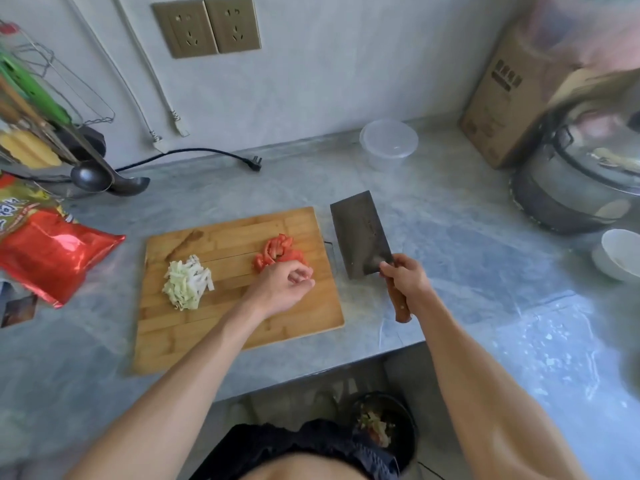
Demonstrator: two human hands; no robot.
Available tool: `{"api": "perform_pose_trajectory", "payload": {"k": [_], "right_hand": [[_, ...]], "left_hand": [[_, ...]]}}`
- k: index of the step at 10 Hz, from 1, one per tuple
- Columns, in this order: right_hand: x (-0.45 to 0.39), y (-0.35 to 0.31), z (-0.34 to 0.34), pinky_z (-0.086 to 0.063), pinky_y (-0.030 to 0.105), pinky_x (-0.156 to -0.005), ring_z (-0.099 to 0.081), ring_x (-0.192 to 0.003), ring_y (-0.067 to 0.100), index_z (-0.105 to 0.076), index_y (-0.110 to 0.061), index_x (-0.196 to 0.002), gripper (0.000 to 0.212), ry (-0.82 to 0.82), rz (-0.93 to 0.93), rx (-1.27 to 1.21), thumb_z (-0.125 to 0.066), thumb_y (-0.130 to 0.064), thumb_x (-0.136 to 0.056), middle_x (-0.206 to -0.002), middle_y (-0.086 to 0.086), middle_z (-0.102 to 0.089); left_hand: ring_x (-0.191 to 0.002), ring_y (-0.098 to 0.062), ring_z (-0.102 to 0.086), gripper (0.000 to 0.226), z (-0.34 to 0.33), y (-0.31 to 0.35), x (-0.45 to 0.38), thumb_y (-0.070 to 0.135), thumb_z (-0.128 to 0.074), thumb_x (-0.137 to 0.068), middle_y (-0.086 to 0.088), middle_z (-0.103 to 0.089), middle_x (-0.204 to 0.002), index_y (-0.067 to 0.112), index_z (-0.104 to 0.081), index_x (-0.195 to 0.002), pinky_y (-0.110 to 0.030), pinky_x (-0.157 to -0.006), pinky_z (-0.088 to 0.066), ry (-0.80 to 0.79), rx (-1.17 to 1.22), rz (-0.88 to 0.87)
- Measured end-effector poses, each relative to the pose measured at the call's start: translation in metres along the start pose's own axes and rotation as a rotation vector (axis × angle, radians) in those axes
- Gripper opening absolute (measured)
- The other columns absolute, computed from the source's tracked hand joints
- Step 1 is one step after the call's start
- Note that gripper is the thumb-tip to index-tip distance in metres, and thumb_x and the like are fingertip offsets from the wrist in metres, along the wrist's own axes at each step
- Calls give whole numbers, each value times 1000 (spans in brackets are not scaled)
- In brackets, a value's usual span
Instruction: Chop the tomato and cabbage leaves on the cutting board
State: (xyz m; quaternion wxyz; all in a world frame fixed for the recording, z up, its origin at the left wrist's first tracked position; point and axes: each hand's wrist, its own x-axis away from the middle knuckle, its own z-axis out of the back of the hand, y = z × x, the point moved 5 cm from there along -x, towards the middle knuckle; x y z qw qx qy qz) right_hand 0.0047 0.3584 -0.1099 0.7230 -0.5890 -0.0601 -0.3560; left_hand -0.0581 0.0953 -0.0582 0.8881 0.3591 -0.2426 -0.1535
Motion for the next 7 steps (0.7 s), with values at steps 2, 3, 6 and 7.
{"api": "perform_pose_trajectory", "payload": {"k": [2,3,6,7], "right_hand": [[-11,10,-2,-60,45,-82,-67,-84,24,-66,-15,-109,15,2,-56,10,-60,-26,-100,-93,7,-70],[-6,7,-3,-55,37,-75,-66,-89,23,-63,-13,-114,18,3,-43,67,-57,-24,-101,-99,6,-69],[7,7,-25,-45,31,-60,-55,-86,31,-55,-2,-93,12,144,1,176,-50,-3,-82,-95,14,-58],[20,-4,-30,-35,29,-58,-50,-82,29,-53,-4,-90,4,229,145,201,-51,-5,-87,-92,14,-57]], "left_hand": [[-93,0,-62,18,-5,1,1,35,-65,-91,11,-66,-105,29,-66,-108,-25,-84,-53,-11,-6,37],[-93,1,-61,17,-5,7,0,35,-63,-92,13,-66,-104,29,-67,-108,-22,-80,-51,4,6,45],[-97,-2,-61,14,3,7,15,31,-60,-96,9,-66,-106,27,-67,-107,-16,-75,-46,77,80,66],[-97,-2,-61,18,31,-6,32,32,-61,-95,11,-66,-107,25,-68,-109,-15,-75,-44,192,99,100]]}}
